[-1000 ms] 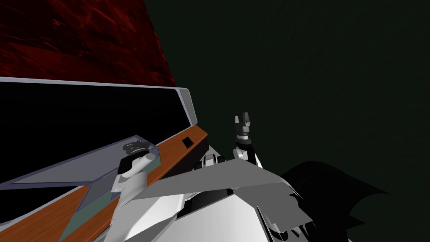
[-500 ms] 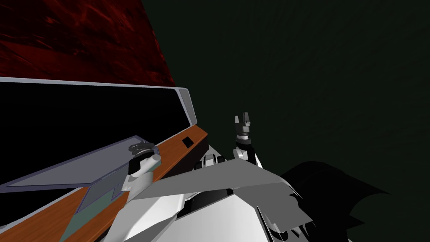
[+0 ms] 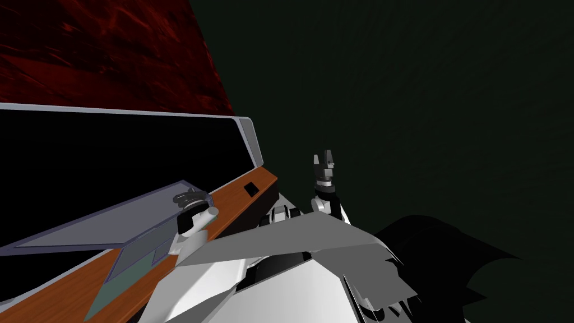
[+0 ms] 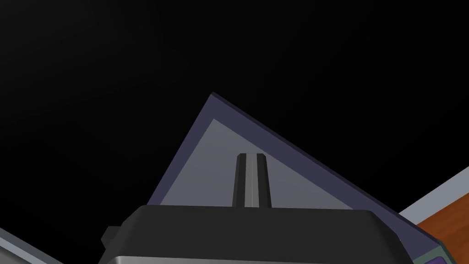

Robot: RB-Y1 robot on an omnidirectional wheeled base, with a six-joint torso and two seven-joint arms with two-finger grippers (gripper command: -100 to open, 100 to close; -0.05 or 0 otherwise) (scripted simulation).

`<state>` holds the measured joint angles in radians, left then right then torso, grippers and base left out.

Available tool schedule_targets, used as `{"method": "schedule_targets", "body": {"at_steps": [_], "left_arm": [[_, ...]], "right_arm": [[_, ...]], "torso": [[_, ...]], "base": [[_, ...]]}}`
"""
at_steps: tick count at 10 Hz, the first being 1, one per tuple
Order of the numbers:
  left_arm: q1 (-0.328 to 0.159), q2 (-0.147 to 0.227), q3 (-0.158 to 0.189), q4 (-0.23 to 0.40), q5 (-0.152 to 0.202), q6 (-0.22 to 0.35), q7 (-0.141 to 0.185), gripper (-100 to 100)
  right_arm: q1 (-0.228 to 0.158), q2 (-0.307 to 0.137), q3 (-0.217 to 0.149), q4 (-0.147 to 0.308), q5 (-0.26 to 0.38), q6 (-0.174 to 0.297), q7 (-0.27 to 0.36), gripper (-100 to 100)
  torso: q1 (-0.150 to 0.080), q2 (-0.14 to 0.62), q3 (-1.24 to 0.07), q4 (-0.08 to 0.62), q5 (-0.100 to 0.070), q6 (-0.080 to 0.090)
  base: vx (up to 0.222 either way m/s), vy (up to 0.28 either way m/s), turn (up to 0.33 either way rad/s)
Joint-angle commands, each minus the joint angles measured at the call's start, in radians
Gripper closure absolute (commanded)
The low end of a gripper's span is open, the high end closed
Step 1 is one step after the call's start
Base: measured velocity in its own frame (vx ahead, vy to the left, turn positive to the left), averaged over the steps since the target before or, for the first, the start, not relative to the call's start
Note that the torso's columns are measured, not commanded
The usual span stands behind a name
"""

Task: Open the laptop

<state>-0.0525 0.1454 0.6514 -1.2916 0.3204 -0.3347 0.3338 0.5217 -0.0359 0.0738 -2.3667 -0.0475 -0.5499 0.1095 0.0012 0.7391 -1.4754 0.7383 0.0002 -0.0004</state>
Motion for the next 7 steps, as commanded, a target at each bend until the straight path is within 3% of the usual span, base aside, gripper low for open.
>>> {"method": "schedule_targets", "body": {"at_steps": [1, 7], "left_arm": [[0.013, -0.03, -0.018, 0.015, -0.012, -0.078, -0.002, 100], [0.038, -0.084, -0.053, 0.044, -0.034, -0.235, -0.004, 100]], "right_arm": [[0.0, 0.0, 0.0, 0.0, 0.0, 0.0, 0.0, 0], [0.0, 0.0, 0.0, 0.0, 0.0, 0.0, 0.0, 0]], "torso": [[-0.001, 0.0, 0.0, 0.0, 0.0, 0.001], [-0.001, -0.001, 0.0, 0.0, 0.0, 0.001]], "base": [[-0.009, 0.011, -0.029], [-0.016, 0.018, -0.04]]}}
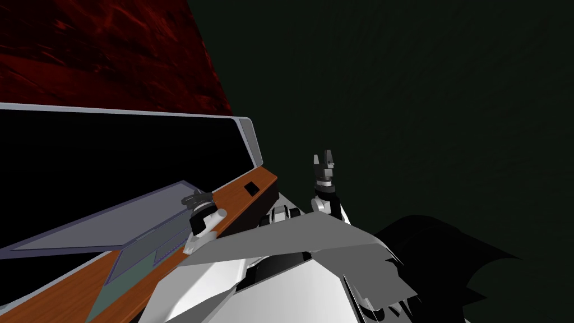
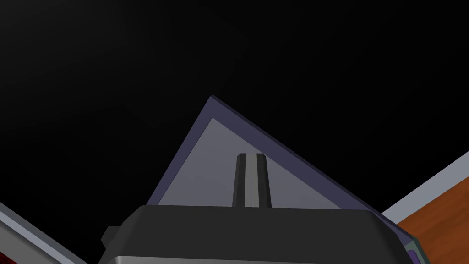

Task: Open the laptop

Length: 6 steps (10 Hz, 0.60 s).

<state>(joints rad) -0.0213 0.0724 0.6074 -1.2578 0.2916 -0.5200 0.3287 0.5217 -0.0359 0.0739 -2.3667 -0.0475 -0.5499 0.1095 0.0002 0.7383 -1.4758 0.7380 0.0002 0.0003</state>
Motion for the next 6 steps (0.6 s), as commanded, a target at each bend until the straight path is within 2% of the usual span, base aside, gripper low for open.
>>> {"method": "schedule_targets", "body": {"at_steps": [1, 6], "left_arm": [[0.006, -0.011, -0.009, 0.01, -0.005, -0.076, 0.001, 100], [0.006, -0.011, -0.009, 0.01, -0.005, -0.079, 0.001, 100]], "right_arm": [[0.0, 0.0, 0.0, 0.0, 0.0, 0.0, 0.0, 0], [0.0, 0.0, 0.0, 0.0, 0.0, 0.0, 0.0, 0]], "torso": [[0.0, 0.0, 0.0, 0.0, 0.0, 0.0], [0.001, 0.001, 0.001, 0.0, 0.0, 0.0]], "base": [[-0.007, 0.008, -0.023], [-0.004, 0.004, 0.005]]}}
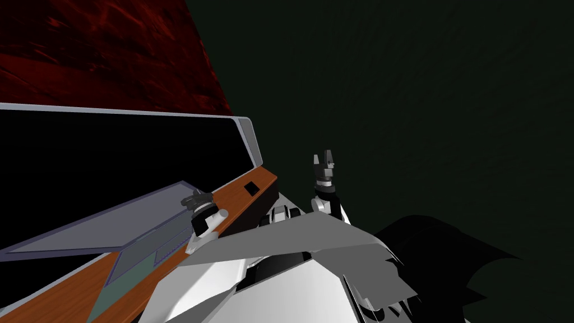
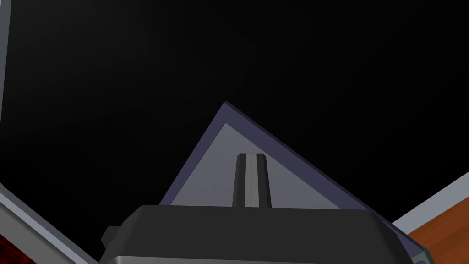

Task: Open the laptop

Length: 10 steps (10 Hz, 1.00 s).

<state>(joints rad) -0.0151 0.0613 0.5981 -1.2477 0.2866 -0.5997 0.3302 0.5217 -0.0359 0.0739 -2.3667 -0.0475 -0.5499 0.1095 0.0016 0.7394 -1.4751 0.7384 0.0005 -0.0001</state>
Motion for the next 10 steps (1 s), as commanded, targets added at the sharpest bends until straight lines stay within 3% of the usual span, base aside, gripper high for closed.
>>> {"method": "schedule_targets", "body": {"at_steps": [1, 2, 6, 10], "left_arm": [[0.0, 0.0, 0.0, 0.0, 0.0, 0.0, 0.0, 100], [0.0, 0.0, 0.0, 0.0, 0.0, 0.0, 0.0, 100], [-0.01, -0.054, 0.003, 0.027, -0.014, -0.108, -0.034, 100], [-0.015, -0.081, 0.004, 0.041, -0.022, -0.162, -0.051, 100]], "right_arm": [[0.0, 0.0, 0.0, 0.0, 0.0, 0.0, 0.0, 0], [0.0, 0.0, 0.0, 0.0, 0.0, 0.0, 0.0, 0], [0.0, 0.0, 0.0, 0.0, 0.0, 0.0, 0.0, 0], [0.0, 0.0, 0.0, 0.0, 0.0, 0.0, 0.0, 0]], "torso": [[-0.002, -0.002, -0.001, 0.0, 0.0, 0.0], [-0.003, -0.002, -0.001, -0.001, -0.001, 0.0], [-0.001, 0.0, 0.0, 0.0, 0.0, 0.0], [-0.003, -0.003, -0.002, -0.001, -0.001, 0.0]], "base": [[0.004, -0.005, 0.03], [0.0, 0.0, 0.0], [-0.037, 0.041, -0.086], [-0.036, 0.038, -0.063]]}}
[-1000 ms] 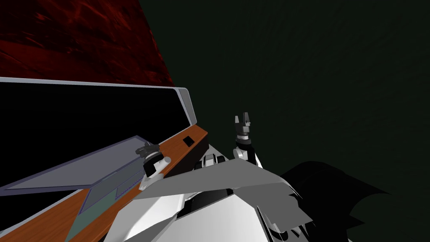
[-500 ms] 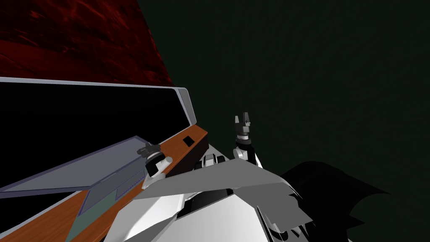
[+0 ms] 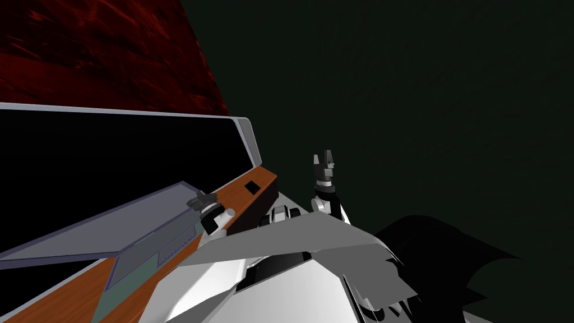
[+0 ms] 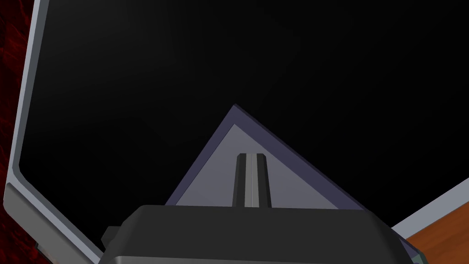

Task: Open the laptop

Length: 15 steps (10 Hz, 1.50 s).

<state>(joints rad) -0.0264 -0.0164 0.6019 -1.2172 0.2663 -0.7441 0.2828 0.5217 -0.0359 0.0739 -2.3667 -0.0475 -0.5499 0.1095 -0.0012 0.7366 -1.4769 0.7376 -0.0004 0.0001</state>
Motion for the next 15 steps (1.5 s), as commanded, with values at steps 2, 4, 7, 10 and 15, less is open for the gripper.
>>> {"method": "schedule_targets", "body": {"at_steps": [2, 4, 7, 10, 15], "left_arm": [[-0.004, -0.003, 0.0, 0.01, -0.002, -0.017, -0.003, 100], [-0.005, -0.013, 0.001, 0.015, -0.004, -0.035, -0.009, 100], [-0.005, -0.013, 0.001, 0.015, -0.004, -0.035, -0.009, 100], [-0.005, -0.013, 0.001, 0.015, -0.004, -0.035, -0.009, 100], [-0.049, -0.023, 0.015, 0.049, 0.004, -0.054, -0.049, 100]], "right_arm": [[0.0, 0.0, 0.0, 0.0, 0.0, 0.0, 0.0, 0], [0.0, 0.0, 0.0, 0.0, 0.0, 0.0, 0.0, 0], [0.0, 0.0, 0.0, 0.0, 0.0, 0.0, 0.0, 0], [0.0, 0.0, 0.0, 0.0, 0.0, 0.0, 0.0, 0], [0.0, 0.0, 0.0, 0.0, 0.0, 0.0, 0.0, 0]], "torso": [[0.001, 0.001, 0.0, 0.0, 0.0, 0.0], [0.0, 0.0, 0.0, 0.0, 0.0, 0.0], [0.002, 0.002, 0.002, 0.001, 0.001, 0.0], [0.001, 0.001, 0.001, 0.0, 0.0, 0.0], [0.004, 0.004, 0.002, 0.001, 0.001, 0.0]], "base": [[-0.008, 0.006, 0.014], [0.002, -0.003, 0.008], [-0.012, 0.013, -0.032], [0.001, -0.001, 0.004], [-0.032, 0.031, -0.01]]}}
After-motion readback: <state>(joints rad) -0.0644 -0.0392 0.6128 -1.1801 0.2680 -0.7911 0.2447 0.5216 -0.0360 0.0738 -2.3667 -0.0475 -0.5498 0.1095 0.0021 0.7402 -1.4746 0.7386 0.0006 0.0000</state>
